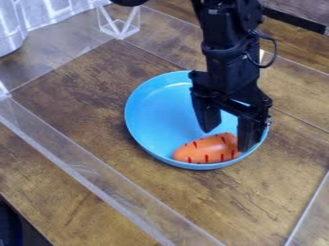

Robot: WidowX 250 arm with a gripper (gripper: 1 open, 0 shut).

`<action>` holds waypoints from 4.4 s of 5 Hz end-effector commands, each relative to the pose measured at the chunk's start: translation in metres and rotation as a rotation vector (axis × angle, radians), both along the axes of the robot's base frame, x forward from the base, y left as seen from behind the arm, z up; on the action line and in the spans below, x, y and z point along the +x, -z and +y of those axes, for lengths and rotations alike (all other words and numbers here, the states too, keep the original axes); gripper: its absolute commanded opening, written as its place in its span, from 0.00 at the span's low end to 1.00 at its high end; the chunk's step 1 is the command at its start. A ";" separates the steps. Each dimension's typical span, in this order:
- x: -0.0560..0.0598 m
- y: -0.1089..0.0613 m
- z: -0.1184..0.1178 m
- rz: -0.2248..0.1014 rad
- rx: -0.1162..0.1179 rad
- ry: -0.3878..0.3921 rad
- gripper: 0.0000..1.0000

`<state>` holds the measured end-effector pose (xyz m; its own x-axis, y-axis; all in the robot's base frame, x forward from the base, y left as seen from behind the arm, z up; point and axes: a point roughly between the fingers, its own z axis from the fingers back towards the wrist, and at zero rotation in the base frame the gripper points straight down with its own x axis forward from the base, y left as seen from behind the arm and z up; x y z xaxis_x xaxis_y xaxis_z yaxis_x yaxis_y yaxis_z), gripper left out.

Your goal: Remove the carrot from inside the blue tray and put it on the table

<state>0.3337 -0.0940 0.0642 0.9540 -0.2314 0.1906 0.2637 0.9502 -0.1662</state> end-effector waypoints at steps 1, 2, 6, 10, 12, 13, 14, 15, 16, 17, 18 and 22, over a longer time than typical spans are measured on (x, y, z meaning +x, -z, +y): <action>0.006 -0.010 0.006 -0.045 -0.012 -0.009 1.00; 0.007 -0.009 0.007 -0.049 -0.016 -0.006 1.00; 0.009 0.016 0.003 -0.027 -0.010 0.029 1.00; 0.024 0.015 0.001 -0.050 -0.008 0.049 0.00; 0.030 0.013 0.000 -0.064 -0.010 0.057 0.00; 0.033 0.010 0.000 -0.073 -0.013 0.059 0.00; 0.035 0.007 0.001 -0.079 -0.017 0.062 0.00; 0.035 0.004 0.001 -0.084 -0.021 0.066 0.00; 0.036 0.001 0.001 -0.088 -0.026 0.070 0.00; 0.036 -0.001 0.001 -0.090 -0.029 0.075 0.00; 0.036 -0.004 0.001 -0.093 -0.032 0.079 0.00; 0.034 -0.012 0.000 -0.092 -0.053 0.096 0.00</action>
